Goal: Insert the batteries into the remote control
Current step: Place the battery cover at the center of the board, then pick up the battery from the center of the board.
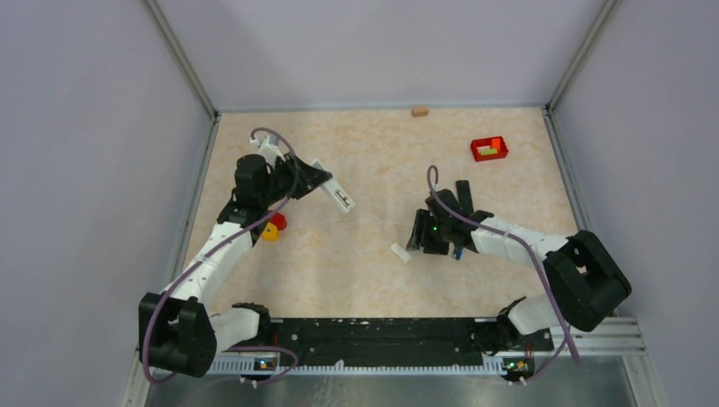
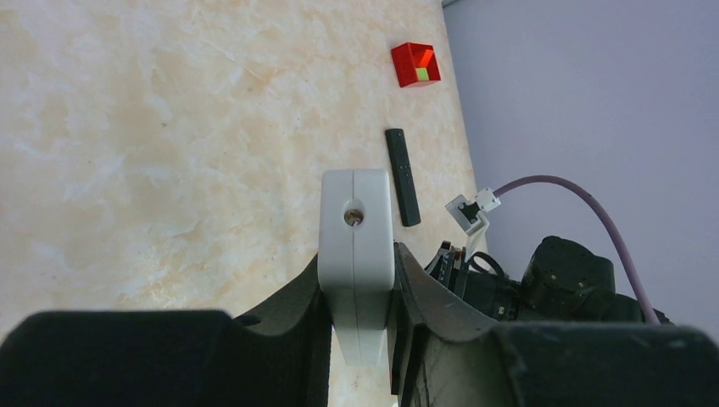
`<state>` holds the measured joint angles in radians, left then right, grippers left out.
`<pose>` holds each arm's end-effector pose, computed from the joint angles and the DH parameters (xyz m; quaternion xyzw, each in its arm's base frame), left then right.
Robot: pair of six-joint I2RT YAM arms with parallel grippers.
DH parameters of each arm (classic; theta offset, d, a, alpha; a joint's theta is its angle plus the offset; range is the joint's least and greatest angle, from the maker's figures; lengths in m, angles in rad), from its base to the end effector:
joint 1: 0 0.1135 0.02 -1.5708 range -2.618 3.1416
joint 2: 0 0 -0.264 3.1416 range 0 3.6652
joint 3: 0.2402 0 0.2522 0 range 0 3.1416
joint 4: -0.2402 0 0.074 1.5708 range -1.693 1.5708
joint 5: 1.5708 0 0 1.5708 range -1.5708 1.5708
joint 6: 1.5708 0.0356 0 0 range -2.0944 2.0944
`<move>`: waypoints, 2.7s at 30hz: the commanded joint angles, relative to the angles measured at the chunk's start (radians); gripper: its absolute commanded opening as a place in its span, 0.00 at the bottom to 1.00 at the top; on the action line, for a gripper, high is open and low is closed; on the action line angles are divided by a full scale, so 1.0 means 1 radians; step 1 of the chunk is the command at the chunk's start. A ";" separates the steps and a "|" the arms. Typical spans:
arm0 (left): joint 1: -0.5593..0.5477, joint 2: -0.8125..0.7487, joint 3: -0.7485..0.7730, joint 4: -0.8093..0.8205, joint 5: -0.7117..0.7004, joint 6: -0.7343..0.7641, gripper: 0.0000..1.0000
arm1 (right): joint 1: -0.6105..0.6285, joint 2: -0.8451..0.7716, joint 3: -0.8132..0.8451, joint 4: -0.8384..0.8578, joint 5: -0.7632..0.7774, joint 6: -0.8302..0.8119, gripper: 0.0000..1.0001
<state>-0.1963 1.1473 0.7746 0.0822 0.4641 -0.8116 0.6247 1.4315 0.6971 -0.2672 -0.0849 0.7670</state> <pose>0.2547 -0.0669 0.2905 -0.1054 0.7855 -0.4422 0.4200 0.2127 0.1571 0.1631 0.0563 0.9573 0.2111 0.1892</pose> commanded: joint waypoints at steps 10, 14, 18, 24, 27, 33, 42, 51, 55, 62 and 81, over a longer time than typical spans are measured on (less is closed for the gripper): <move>-0.046 0.045 -0.007 0.441 0.414 -0.047 0.00 | -0.089 -0.276 0.073 -0.289 0.466 -0.045 0.39; -0.053 0.079 -0.010 0.549 0.491 -0.109 0.00 | -0.134 -0.335 0.046 -0.314 0.479 -0.052 0.39; -0.057 0.081 -0.010 0.562 0.493 -0.114 0.00 | -0.152 -0.314 0.036 -0.354 0.476 -0.047 0.39; -0.057 0.077 -0.009 0.544 0.483 -0.109 0.00 | -0.171 -0.270 -0.004 -0.344 0.465 -0.041 0.22; -0.056 0.077 -0.009 0.526 0.479 -0.101 0.00 | -0.182 -0.249 -0.024 -0.326 0.454 -0.039 0.18; -0.057 0.078 -0.005 0.499 0.473 -0.087 0.00 | -0.195 -0.206 -0.057 -0.282 0.384 -0.038 0.17; -0.057 0.078 -0.001 0.487 0.473 -0.080 0.00 | -0.209 -0.174 -0.094 -0.206 0.315 -0.038 0.21; -0.057 0.079 -0.005 0.480 0.469 -0.076 0.00 | -0.210 -0.143 -0.103 -0.192 0.310 -0.047 0.21; -0.057 0.079 -0.006 0.475 0.467 -0.072 0.00 | -0.210 -0.118 -0.098 -0.184 0.290 -0.060 0.21; -0.057 0.077 -0.004 0.456 0.461 -0.065 0.00 | -0.210 -0.071 -0.077 -0.201 0.288 -0.090 0.18; -0.057 0.095 0.001 0.422 0.439 -0.058 0.00 | -0.209 -0.074 -0.045 -0.329 0.275 -0.164 0.26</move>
<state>-0.2497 1.2411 0.7609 0.4694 0.9077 -0.8864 0.4225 1.3514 0.6621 -0.4961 0.2173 0.6235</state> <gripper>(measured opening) 0.284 0.259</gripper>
